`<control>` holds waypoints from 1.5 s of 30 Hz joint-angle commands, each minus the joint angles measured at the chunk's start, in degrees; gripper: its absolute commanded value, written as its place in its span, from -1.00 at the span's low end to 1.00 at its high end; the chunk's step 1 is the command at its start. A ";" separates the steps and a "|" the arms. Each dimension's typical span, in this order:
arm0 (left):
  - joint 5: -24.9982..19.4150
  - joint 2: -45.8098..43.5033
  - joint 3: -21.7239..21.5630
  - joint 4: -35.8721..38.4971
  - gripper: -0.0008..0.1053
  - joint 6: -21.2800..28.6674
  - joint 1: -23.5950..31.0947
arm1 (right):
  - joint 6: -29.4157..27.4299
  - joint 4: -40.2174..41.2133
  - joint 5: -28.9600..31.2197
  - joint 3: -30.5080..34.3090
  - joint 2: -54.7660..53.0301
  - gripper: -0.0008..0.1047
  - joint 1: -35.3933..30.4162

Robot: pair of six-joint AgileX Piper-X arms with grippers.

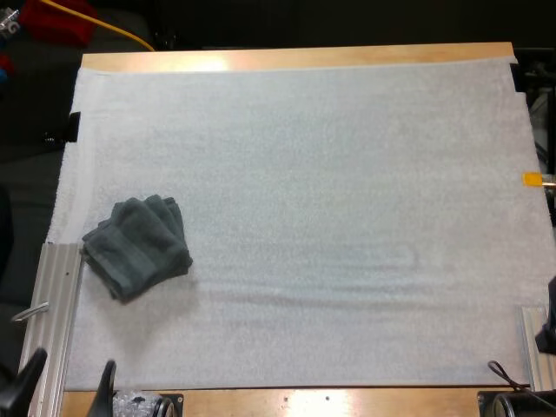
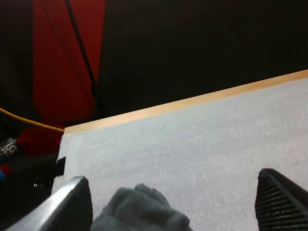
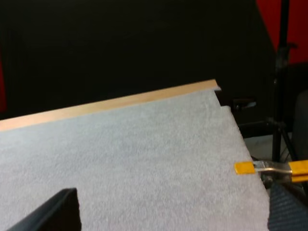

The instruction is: Pick towel from pile, fold and stack

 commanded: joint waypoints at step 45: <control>5.90 -12.40 31.30 -8.74 0.30 2.66 7.07 | 2.78 -7.42 0.09 25.56 -11.61 0.45 -0.28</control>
